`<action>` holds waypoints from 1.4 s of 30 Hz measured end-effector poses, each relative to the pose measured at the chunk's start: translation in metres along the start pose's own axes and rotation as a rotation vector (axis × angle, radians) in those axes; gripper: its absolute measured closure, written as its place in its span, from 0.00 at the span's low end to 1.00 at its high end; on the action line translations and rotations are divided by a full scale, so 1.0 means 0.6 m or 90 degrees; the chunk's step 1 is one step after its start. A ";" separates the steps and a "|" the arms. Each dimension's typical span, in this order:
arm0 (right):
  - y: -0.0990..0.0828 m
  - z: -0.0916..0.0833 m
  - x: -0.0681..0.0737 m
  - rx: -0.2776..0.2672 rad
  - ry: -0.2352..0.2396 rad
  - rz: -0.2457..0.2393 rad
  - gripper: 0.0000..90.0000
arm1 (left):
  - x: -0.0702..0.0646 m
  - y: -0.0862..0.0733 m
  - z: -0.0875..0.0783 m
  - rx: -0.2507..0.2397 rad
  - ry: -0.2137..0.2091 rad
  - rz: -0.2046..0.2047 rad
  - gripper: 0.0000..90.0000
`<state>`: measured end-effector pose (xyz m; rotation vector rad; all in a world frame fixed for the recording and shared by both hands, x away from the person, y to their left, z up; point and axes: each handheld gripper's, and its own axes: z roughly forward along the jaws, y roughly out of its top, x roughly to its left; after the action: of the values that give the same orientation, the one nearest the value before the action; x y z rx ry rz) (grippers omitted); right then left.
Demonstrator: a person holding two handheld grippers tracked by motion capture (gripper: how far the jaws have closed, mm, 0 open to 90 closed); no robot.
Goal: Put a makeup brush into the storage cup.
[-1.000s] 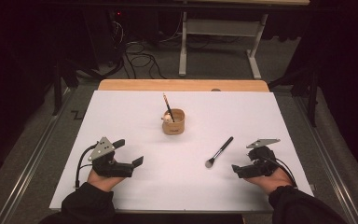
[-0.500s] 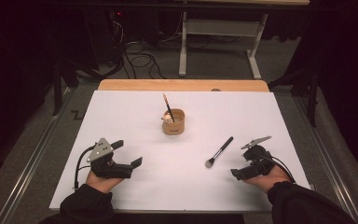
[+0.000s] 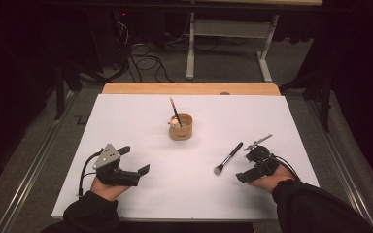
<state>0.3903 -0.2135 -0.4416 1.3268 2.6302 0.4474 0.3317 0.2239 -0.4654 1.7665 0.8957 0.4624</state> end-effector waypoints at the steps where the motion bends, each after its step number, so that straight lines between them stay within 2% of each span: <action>1: 0.003 0.000 0.001 0.003 0.001 -0.004 0.12 | -0.001 0.000 0.000 0.003 0.001 0.003 0.01; 6: 0.023 -0.007 0.008 0.008 0.002 -0.007 0.10 | 0.002 -0.002 0.000 0.006 0.006 -0.003 0.01; 13: 0.057 -0.007 0.007 -0.003 0.003 0.037 0.05 | 0.000 -0.002 0.002 0.007 0.000 0.001 0.01; 26: 0.105 0.031 0.017 0.020 0.003 0.061 0.04 | -0.003 0.000 0.008 0.007 -0.011 0.009 0.01; 30: 0.113 0.043 0.018 0.028 -0.003 0.064 0.04 | -0.004 -0.001 0.008 0.010 -0.013 0.012 0.01; 37: 0.115 0.055 0.014 0.040 -0.009 0.088 0.04 | -0.006 -0.002 0.007 0.012 -0.017 0.018 0.01; 42: 0.115 0.062 0.016 0.045 -0.011 0.085 0.05 | -0.007 -0.002 0.006 0.012 -0.023 0.013 0.01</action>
<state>0.4472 -0.1600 -0.4537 1.5279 2.5759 0.3630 0.3312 0.2188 -0.4675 1.7979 0.8592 0.4350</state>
